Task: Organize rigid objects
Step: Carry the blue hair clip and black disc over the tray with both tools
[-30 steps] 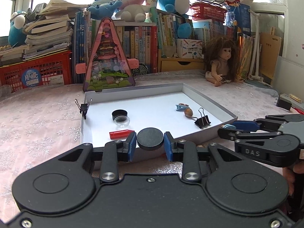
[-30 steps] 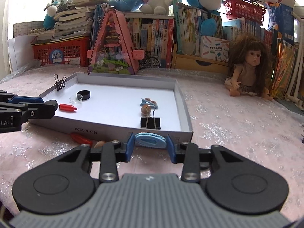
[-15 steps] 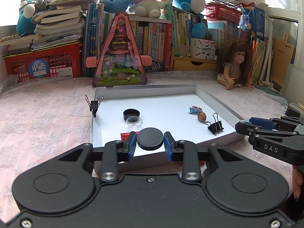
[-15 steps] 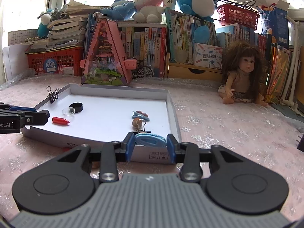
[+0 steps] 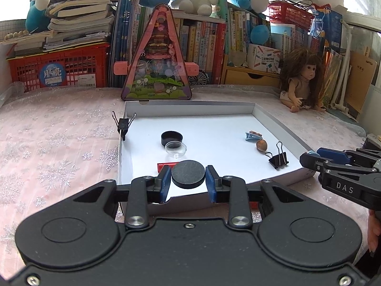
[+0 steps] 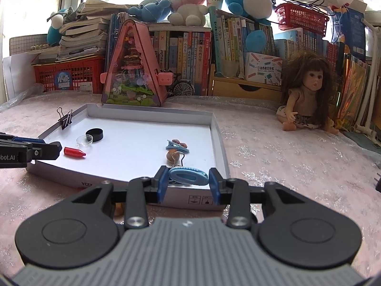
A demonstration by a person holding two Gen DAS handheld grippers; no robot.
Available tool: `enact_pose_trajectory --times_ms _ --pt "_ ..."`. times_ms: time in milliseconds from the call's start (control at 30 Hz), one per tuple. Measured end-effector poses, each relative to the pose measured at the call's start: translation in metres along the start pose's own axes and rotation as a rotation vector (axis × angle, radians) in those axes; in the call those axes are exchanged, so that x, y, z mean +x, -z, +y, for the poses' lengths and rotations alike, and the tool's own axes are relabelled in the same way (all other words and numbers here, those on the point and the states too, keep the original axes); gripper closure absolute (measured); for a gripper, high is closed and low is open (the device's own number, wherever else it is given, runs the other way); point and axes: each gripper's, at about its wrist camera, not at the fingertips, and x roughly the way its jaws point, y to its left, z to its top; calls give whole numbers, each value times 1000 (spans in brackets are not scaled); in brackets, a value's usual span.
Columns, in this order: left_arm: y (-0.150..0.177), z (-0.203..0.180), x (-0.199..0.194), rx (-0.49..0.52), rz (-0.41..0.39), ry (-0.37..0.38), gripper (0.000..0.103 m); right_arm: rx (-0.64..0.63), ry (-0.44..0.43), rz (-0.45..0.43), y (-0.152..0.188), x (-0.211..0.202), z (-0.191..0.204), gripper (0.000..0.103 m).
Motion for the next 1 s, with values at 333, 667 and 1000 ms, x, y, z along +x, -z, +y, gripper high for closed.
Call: enact_pose_trajectory --times_ms 333,667,1000 --pt "-6 2 15 -36 38 1 73 -43 -16 19 -6 13 6 61" --pt "-7 5 29 -53 75 -6 73 -32 -25 48 -7 25 6 61" --pt "-7 7 37 -54 94 -10 73 -49 -45 82 -11 32 5 60"
